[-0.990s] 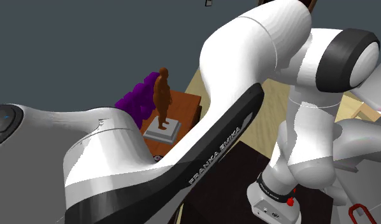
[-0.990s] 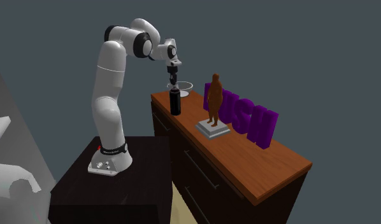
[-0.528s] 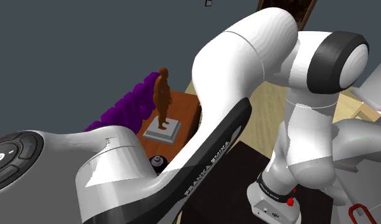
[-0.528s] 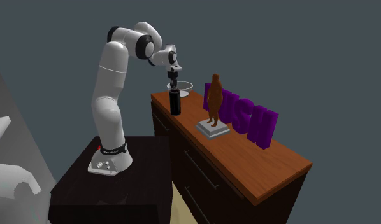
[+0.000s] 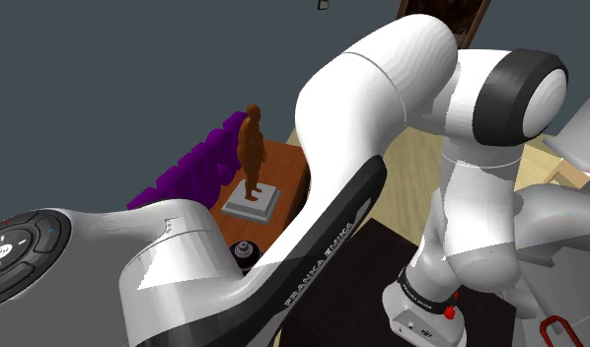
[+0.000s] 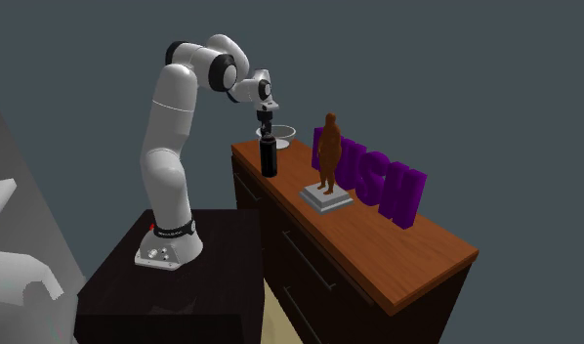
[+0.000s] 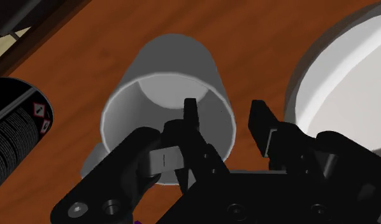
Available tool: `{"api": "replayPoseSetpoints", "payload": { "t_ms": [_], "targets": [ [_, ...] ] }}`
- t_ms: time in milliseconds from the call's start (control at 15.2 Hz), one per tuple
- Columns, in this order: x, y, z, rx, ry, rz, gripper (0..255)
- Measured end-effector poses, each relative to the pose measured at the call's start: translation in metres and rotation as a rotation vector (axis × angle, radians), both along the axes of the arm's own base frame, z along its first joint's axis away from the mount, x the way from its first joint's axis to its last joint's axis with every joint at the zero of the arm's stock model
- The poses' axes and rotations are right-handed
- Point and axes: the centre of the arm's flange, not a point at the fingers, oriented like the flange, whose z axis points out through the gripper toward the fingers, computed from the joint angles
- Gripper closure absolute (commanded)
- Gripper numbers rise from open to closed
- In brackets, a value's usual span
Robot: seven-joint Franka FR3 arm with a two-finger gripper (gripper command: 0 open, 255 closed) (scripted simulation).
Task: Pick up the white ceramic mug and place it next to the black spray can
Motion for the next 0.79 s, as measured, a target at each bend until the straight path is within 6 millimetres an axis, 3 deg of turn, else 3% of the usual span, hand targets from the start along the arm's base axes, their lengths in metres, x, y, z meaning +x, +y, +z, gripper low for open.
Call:
{"api": "replayPoseSetpoints", "payload": {
  "t_ms": [330,660,792],
  "targets": [
    [0.000,0.000,0.000,-0.001,0.000,0.000,0],
    [-0.003,0.003,0.044,0.001,-0.001,0.000,0],
    [-0.003,0.002,0.048,0.001,0.000,0.000,0]
  ]
}}
